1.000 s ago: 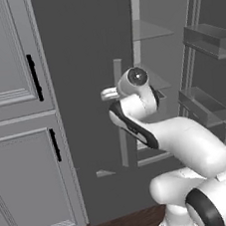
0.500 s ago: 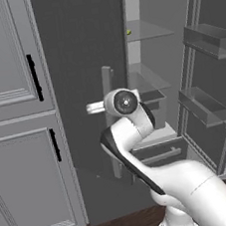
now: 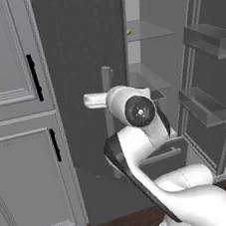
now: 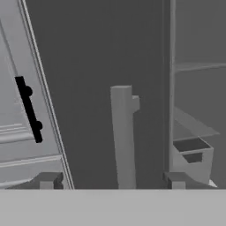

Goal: Grab a lemon wedge from the fridge and one ice cube from the ice bowl, and put them in the glass of lemonade.

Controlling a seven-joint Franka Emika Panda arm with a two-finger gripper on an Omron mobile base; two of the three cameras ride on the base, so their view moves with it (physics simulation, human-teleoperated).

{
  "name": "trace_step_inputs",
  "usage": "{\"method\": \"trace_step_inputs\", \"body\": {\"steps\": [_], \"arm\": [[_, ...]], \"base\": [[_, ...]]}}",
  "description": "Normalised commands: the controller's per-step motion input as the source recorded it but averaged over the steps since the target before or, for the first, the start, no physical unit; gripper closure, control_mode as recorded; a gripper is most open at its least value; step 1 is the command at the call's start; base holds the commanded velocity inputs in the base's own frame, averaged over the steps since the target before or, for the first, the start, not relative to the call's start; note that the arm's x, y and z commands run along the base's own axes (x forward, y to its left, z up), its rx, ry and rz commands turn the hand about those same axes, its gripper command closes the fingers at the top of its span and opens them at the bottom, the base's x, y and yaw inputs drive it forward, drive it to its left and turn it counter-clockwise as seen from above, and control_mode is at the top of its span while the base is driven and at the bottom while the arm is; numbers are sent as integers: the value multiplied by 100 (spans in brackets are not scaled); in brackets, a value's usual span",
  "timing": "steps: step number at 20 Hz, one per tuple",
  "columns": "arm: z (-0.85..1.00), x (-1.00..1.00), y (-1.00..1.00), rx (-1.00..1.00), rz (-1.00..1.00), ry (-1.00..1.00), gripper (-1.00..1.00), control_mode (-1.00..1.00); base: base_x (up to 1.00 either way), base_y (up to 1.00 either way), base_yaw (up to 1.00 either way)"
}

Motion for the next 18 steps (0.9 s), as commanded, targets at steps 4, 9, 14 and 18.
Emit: {"method": "trace_step_inputs", "body": {"steps": [4, 9, 14, 18], "arm": [[13, -64, -100, 58, -14, -6, -100, -100], [0, -52, -100, 73, -13, 12, -100, -100], [-1, -28, -100, 85, -5, 17, -100, -100], [-46, 10, -43, 64, 0, 32, -100, -100]], "base": [[0, 0, 0], [0, 0, 0], [0, 0, 0], [0, 0, 0]]}}
